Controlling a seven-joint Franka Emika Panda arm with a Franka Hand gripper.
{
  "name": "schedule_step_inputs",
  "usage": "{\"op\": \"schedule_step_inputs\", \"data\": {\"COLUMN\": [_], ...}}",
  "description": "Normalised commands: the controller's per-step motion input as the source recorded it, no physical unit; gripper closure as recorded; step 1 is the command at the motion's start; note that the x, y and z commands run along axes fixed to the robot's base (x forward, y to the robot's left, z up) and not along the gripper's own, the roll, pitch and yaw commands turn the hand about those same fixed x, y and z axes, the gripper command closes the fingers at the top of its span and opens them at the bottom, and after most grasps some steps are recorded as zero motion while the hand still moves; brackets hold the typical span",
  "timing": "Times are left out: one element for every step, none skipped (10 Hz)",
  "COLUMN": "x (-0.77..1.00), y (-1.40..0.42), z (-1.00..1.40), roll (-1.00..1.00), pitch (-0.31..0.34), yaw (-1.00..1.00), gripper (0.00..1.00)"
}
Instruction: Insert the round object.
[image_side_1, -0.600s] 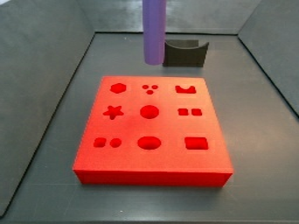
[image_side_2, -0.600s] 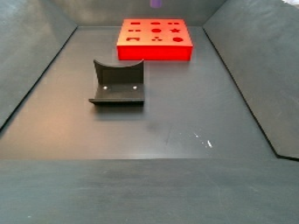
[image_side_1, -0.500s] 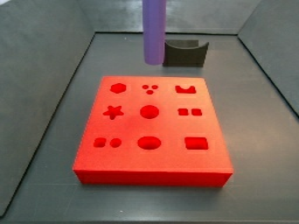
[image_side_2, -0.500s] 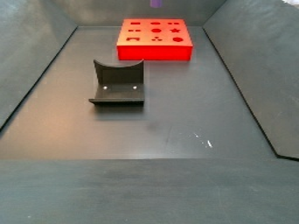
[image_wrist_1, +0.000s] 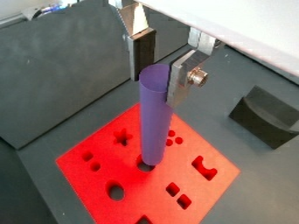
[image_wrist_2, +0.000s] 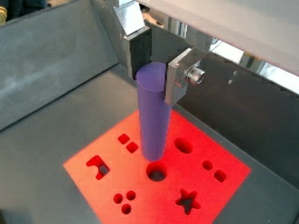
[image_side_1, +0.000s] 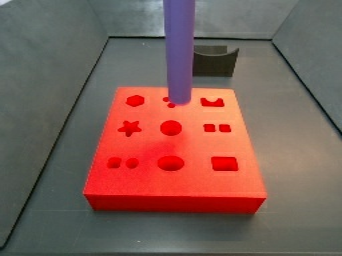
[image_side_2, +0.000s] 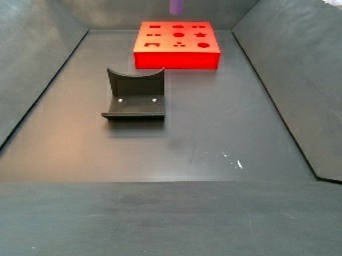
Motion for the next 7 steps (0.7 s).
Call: {"op": "schedule_step_inputs", "data": {"x": [0.07,0.03,0.00,-0.02,0.00,0.00,-0.09], "y": [0.00,0.00,0.00,-0.04,-0.06,-0.04,-0.01], "z": [-0.40,-0.45,-0.47,-0.39,-0.28,-0.27,-0.30], "roll": [0.12,0.15,0.09,0.06,0.03,0.03,0.06], "pitch": [0.000,-0.007,-0.029,-0.029,-0.010,-0.007,-0.011], "yaw": [0.23,0.21,0.18,0.10,0.10,0.08,0.03], "gripper": [1.00,1.00,1.00,1.00,1.00,1.00,1.00]}}
